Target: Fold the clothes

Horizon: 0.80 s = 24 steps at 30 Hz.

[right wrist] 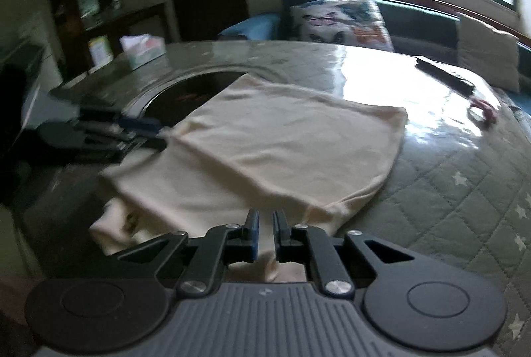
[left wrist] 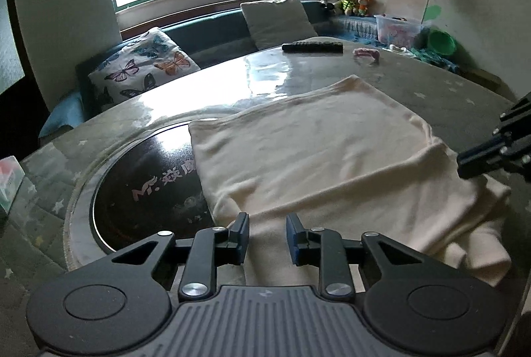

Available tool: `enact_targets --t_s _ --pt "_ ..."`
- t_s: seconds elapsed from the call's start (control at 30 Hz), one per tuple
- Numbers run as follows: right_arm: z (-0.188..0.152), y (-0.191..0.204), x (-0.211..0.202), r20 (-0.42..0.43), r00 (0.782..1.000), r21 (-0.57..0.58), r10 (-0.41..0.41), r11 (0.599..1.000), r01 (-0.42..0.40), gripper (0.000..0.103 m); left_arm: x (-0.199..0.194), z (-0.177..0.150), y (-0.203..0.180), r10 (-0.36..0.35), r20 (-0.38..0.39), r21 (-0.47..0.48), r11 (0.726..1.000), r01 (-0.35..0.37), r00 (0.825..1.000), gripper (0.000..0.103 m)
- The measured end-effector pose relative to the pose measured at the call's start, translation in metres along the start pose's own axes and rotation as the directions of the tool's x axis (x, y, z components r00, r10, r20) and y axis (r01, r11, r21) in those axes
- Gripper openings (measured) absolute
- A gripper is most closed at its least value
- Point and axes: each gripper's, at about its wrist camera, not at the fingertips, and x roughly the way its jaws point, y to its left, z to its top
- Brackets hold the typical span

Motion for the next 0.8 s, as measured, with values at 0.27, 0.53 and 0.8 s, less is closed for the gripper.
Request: enact_targets --t_s 0.27,0.53,0.8 --pt "-0.010 0.010 -0.009 -0.040 0.999 -0.050 -0.019 0.999 0.017 0.008 -0.037 -0.019 -0.007 0.027 0.001 0.130 0.991 -0.027 1.000 0.028" --pt "-0.013 0.009 -0.005 -0.046 0.999 -0.051 -0.014 0.999 0.012 0.008 -0.062 -0.051 -0.041 -0.009 0.023 0.384 0.923 0.000 1.000 0.047" --pt "-0.014 0.020 -0.018 -0.061 0.998 -0.118 -0.021 0.993 0.014 0.009 -0.050 -0.065 -0.079 -0.106 0.071 0.531 0.846 0.053 0.992 0.049"
